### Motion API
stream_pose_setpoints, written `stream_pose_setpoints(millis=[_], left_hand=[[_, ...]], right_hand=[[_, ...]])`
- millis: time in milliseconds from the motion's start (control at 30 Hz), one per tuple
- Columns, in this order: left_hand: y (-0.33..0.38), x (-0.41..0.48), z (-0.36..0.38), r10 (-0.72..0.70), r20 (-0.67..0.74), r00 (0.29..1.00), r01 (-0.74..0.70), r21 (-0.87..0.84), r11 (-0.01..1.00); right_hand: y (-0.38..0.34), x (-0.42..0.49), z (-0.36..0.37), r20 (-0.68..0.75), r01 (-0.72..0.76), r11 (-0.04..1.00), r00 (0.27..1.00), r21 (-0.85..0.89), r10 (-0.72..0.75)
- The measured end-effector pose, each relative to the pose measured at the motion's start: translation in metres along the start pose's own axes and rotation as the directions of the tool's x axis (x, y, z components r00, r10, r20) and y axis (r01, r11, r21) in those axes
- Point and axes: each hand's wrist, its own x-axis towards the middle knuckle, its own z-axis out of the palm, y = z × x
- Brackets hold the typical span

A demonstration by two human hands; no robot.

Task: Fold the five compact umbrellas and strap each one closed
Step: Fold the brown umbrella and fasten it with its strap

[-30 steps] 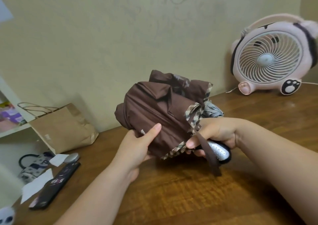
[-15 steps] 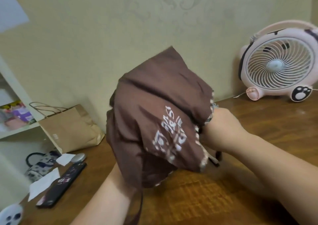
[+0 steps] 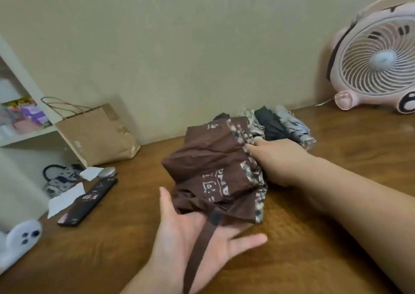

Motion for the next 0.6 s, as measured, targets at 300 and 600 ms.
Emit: stream_pose_setpoints(millis=[300,600], left_hand=[[-0.011,-0.026,-0.053,-0.090,0.008,0.996,0.064,0.636,0.769],[0.022,-0.031,-0.082,0.144,0.191,0.971,-0.191,0.982,-0.012]], right_hand=[[-0.003,0.007,0.005,0.000,-0.133,0.991,0.991,-0.003,0.133],[-0.031,0.003,0.009,-0.003,-0.003,0.994,1.000,0.106,0.003]])
